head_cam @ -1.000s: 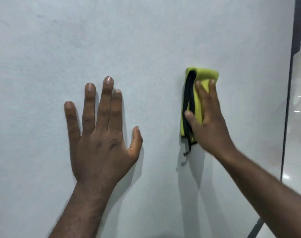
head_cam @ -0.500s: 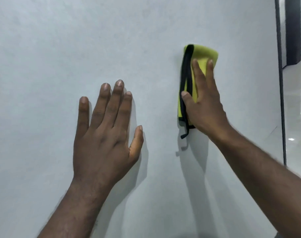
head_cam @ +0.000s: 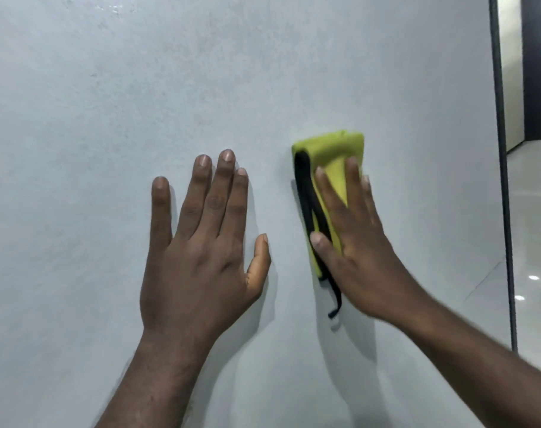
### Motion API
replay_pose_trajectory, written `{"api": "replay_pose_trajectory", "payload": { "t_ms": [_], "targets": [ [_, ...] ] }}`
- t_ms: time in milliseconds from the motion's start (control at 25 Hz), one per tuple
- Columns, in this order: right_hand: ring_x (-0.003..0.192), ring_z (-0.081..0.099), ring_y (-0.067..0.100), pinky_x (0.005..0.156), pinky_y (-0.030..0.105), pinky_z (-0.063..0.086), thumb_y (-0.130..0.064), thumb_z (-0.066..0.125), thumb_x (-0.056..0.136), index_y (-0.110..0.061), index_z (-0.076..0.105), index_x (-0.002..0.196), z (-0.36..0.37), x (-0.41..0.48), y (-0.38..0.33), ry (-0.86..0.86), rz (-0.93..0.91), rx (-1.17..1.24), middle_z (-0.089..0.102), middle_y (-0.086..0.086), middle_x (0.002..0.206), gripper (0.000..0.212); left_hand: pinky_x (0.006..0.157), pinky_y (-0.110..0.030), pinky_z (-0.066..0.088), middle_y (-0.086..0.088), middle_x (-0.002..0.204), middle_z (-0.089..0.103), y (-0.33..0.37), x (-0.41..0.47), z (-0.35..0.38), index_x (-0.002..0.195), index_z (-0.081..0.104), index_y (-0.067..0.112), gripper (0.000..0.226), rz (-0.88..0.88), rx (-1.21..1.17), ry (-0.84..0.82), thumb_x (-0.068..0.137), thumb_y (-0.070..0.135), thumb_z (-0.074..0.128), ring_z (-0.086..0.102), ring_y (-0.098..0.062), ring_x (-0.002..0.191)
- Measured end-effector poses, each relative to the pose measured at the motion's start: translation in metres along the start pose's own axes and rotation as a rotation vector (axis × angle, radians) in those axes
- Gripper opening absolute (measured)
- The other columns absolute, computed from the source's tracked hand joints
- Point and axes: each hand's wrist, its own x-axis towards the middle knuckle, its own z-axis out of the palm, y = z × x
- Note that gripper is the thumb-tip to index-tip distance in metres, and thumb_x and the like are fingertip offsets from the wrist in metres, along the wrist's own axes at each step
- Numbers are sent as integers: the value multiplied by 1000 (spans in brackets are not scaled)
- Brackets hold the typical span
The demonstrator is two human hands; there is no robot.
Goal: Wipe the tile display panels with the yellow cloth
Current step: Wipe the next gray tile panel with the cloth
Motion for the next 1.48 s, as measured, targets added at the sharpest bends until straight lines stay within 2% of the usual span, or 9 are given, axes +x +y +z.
{"api": "replay_pose_trajectory", "payload": {
  "t_ms": [200,320,480,600,840,960,1200,1360,1480],
  "targets": [
    [161,-23,18,132,54,11,-42,53,108,-57,-18,159,-30,13,26,-87,332,62,-40,-11,167,88,134,-64,7,-12,181,11,2,0,2,172,18,5,77,-3,-18,-3,111,47,40,8,-30,168],
    [163,15,28,108,40,47,-36,61,106,-65,-19,155,-49,29,-15,-155,302,-6,-41,-23,164,98,134,-64,7,-13,181,10,5,-1,1,172,17,5,77,-6,-9,-9,111,46,39,8,-31,168],
    [134,59,35,80,41,57,-40,65,103,-69,-23,151,-36,-17,-20,-297,268,-258,-42,-29,161,105,134,-62,2,-12,182,8,1,-1,3,173,16,5,76,-11,-12,3,112,46,36,6,-31,169],
    [138,56,35,89,37,51,-33,71,101,-63,-18,157,-46,-2,-2,-204,471,-104,-35,-18,169,109,135,-61,1,-11,182,6,8,-3,1,173,14,6,77,-36,-62,-4,111,46,36,4,-30,169],
    [159,29,35,82,46,60,-26,73,99,-67,-20,154,-27,-30,-13,-241,285,-114,-42,-31,160,115,134,-64,6,-10,181,13,11,-4,3,172,23,7,77,-71,-75,27,108,45,44,10,-30,168],
    [142,52,39,87,51,59,-34,72,98,-70,-26,149,-49,-8,18,-172,418,-118,-42,-28,162,116,134,-63,3,-9,180,21,23,6,5,169,34,7,77,-166,-84,60,106,49,50,14,-31,168],
    [144,35,29,61,36,47,-33,72,97,-69,-20,152,-78,9,54,-170,254,-199,-41,-34,160,114,131,-70,5,-7,181,17,87,67,23,169,34,11,78,-89,-100,2,104,50,52,12,-30,168],
    [134,38,33,73,41,49,-15,74,93,-76,-12,149,-99,28,114,-52,360,-101,-32,-38,163,119,134,-64,6,-8,181,18,115,105,39,169,34,9,78,-46,-68,15,104,48,53,12,-31,168],
    [128,37,33,83,47,52,-2,71,88,-69,-5,157,-112,51,129,14,215,-163,-29,-30,168,123,134,-61,8,-7,181,17,142,137,50,170,31,9,80,-79,-68,26,104,49,51,11,-33,168]
  ]
}}
